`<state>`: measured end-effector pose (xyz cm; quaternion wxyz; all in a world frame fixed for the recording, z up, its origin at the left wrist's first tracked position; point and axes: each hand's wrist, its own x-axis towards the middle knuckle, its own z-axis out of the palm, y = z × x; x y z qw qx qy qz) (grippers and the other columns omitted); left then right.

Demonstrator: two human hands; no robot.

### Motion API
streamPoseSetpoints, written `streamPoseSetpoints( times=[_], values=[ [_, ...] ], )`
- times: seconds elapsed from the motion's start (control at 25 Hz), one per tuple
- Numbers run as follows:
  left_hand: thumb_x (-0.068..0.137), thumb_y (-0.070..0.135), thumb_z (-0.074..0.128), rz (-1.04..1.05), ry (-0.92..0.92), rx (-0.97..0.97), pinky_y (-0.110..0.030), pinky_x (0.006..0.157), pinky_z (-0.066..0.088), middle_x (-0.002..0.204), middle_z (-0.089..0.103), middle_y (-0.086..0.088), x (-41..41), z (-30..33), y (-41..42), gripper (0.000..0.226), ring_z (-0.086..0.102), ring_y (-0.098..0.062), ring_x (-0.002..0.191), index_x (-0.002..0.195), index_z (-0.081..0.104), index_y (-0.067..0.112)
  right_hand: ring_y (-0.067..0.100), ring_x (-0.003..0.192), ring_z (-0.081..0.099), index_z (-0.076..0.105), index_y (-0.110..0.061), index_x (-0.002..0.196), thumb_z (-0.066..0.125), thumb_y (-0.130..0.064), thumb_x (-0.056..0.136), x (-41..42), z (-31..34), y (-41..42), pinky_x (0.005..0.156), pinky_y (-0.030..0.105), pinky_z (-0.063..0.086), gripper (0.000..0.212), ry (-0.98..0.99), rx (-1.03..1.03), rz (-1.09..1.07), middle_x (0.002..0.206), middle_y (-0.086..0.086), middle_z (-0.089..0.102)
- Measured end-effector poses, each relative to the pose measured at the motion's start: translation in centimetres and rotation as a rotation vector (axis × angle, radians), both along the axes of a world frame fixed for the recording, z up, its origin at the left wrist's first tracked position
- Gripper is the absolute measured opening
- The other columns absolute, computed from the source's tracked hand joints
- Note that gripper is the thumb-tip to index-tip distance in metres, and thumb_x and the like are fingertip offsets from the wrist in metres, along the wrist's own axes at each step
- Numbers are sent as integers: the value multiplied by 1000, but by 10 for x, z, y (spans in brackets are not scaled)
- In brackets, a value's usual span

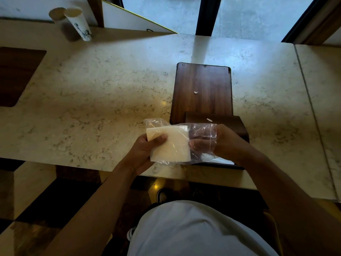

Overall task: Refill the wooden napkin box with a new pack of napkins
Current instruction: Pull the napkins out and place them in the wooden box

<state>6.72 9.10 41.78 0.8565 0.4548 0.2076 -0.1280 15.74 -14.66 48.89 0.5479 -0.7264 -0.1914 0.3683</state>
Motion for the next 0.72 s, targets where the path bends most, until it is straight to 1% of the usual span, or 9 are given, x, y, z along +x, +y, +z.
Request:
streamPoseSetpoints(
  times=[0.08,0.2,0.24,0.36,0.52,0.64,0.72],
  values=[
    [82,20,76,-5,-5,-13,-44,74,62,116,74,-18,1,1,-5,29,72,-33,106,110,77,13,19,94,75,73,-19,99,78,-37,71,-3,-2,2,76,28,60,34,91,11,12,100,2,78],
    [78,22,79,-7,24,0,-45,75,62,117,73,-19,4,4,-13,39,72,-34,105,114,73,10,14,93,74,70,-26,94,76,-40,71,-8,-8,9,77,32,62,27,77,-62,-13,102,3,75],
    [78,22,79,-13,33,2,-45,75,62,116,74,-19,5,5,-15,43,72,-34,105,117,70,8,14,92,74,68,-27,94,77,-38,73,-9,-12,12,77,33,63,25,79,-88,-35,104,4,74],
    [81,20,77,-23,44,7,-44,75,62,114,75,-18,5,6,-17,43,73,-34,105,120,67,5,21,93,75,68,-25,93,78,-23,80,-11,-18,15,80,44,62,17,121,-103,-141,103,8,75],
    [83,22,75,-14,59,54,-46,77,63,118,73,-18,5,4,-12,44,71,-35,109,122,67,6,25,101,71,68,-17,97,76,-16,82,-10,-22,11,88,51,59,17,133,-83,-228,107,10,74],
    [85,23,74,-23,65,124,-46,83,62,120,73,-17,5,0,-5,41,71,-33,110,122,69,6,26,100,72,69,-16,96,76,-13,82,-5,-24,5,89,51,58,16,139,-82,-265,106,9,74],
    [85,21,74,-16,77,150,-43,80,63,117,74,-18,5,-2,-4,38,72,-34,107,119,69,2,24,99,72,70,-18,98,77,-12,82,-2,-27,0,87,48,59,18,146,-85,-272,105,7,75]
  ],
)
